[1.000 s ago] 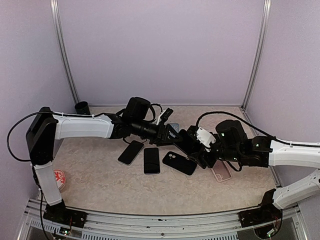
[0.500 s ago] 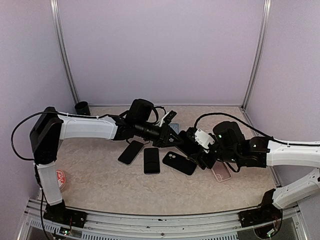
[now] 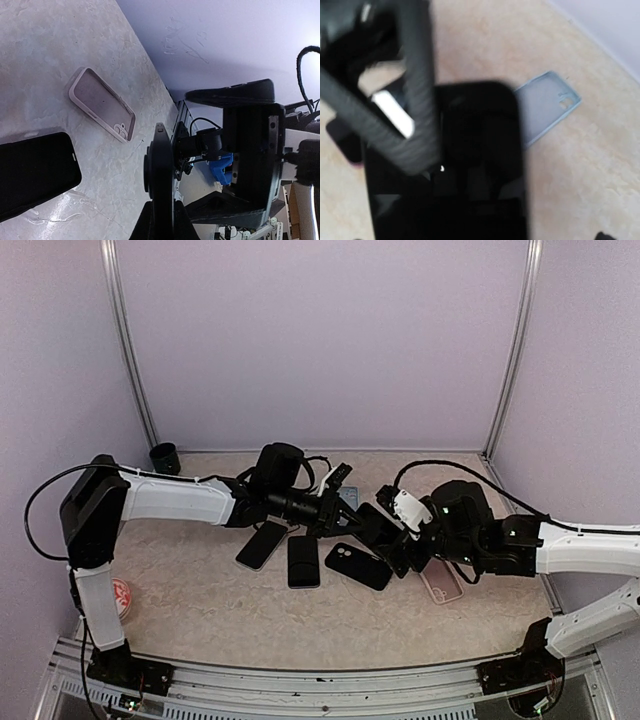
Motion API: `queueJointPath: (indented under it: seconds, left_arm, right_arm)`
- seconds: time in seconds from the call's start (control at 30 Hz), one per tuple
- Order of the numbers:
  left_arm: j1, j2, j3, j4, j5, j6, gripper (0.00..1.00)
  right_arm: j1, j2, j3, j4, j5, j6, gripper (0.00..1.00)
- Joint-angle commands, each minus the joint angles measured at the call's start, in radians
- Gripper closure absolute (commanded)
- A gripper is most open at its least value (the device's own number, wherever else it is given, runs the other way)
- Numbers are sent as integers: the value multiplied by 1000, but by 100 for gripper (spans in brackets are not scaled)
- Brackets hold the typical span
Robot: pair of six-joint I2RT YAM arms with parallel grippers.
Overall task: Put the phone into the phone case
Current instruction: Pass from the right arm to the left, then pass from the left arm to the right
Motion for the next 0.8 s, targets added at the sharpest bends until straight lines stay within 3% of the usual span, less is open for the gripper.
queueJointPath:
  seconds: [0.0,0.1,0.37,0.77]
  left_arm:
    - [26,-54,-71,204,-2,-65,100]
    - [43,-75,-136,327,1,-87,100]
    - [109,-130,-298,682,-17,-204,100]
    - [121,-96,-369,1043,-2,-364,100]
  right_arm:
    - [8,-91,-18,83,36,102,1]
    - [-11,-149,-32,122,39,210,0]
    - [-135,-271,-160,302,-162,566,1]
    - [-265,-174,-328,675,-492,912,3]
